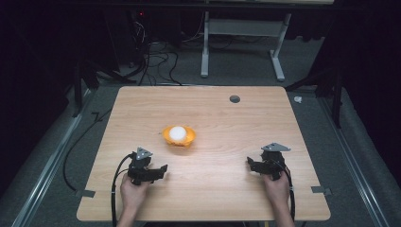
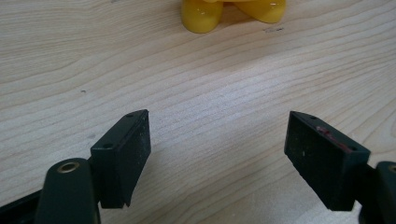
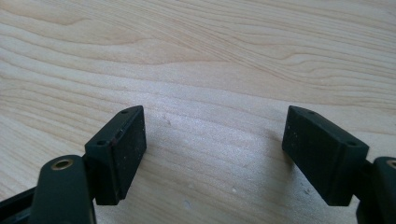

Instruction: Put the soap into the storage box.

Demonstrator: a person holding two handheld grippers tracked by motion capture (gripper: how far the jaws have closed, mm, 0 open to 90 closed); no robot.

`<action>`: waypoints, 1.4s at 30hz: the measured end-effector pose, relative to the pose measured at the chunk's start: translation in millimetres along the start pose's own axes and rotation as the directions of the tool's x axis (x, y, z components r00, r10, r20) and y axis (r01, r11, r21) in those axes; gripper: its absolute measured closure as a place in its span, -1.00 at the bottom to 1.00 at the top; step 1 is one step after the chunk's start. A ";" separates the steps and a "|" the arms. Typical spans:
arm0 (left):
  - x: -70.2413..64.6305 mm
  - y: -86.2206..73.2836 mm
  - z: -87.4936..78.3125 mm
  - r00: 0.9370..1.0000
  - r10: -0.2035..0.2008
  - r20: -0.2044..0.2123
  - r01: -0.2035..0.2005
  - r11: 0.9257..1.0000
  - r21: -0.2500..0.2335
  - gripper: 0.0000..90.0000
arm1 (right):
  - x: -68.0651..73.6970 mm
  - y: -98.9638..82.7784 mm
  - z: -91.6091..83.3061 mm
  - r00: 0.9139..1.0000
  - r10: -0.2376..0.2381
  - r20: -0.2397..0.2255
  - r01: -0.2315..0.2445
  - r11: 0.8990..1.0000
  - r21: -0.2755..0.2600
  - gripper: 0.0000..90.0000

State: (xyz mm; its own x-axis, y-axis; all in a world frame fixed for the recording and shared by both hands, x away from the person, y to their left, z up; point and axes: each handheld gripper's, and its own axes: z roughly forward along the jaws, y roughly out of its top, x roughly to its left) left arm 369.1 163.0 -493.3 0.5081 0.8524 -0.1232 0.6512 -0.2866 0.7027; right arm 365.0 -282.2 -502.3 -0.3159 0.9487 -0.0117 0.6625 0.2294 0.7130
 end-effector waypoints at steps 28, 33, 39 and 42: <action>-7.4 -8.1 9.9 0.996 0.055 -0.064 -0.057 0.998 -0.029 -0.49 | 0.0 0.0 0.0 1.000 -0.001 0.000 0.001 1.000 0.000 -0.50; -9.0 -9.3 11.8 0.995 0.077 -0.070 -0.080 0.996 -0.034 -0.53 | 0.0 0.0 0.0 1.000 -0.001 0.000 0.001 1.000 0.000 -0.50; -9.1 -9.3 12.1 0.994 0.079 -0.069 -0.082 0.996 -0.035 -0.54 | -0.1 -0.1 0.1 1.000 -0.002 0.000 0.002 1.000 -0.001 -0.50; -9.1 -9.4 12.1 0.994 0.079 -0.069 -0.082 0.996 -0.035 -0.54 | 0.0 -0.1 0.0 1.000 0.000 0.000 0.000 1.000 0.000 -0.50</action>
State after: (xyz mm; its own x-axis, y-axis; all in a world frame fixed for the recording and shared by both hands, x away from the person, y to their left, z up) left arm 365.2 152.7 -507.3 0.5176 0.8554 -0.0184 0.5875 -0.3397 0.7345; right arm 364.9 -282.2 -502.3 -0.3159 0.9487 -0.0114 0.6626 0.2292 0.7130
